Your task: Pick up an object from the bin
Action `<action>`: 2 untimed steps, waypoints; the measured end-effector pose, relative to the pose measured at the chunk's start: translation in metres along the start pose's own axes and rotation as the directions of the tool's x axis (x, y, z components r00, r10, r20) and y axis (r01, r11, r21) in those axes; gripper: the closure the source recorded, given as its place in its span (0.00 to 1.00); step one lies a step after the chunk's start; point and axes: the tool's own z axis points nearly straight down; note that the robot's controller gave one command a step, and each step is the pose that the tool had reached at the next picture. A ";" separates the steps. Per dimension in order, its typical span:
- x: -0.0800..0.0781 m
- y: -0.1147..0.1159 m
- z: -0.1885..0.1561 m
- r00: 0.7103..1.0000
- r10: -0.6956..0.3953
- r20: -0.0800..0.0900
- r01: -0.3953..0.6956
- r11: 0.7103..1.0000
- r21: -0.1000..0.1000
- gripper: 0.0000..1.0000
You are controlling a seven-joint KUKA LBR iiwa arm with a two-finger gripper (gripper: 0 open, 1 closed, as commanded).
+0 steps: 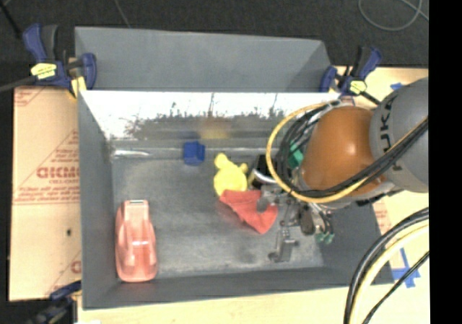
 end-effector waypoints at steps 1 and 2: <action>-0.002 0.000 -0.004 1.000 -0.001 0.008 0.001 1.000 0.001 0.00; -0.013 0.009 -0.002 1.000 0.007 0.006 -0.007 1.000 0.000 0.00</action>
Offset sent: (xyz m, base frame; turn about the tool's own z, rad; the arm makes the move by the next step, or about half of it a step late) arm 0.0184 0.0159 -0.0002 0.0140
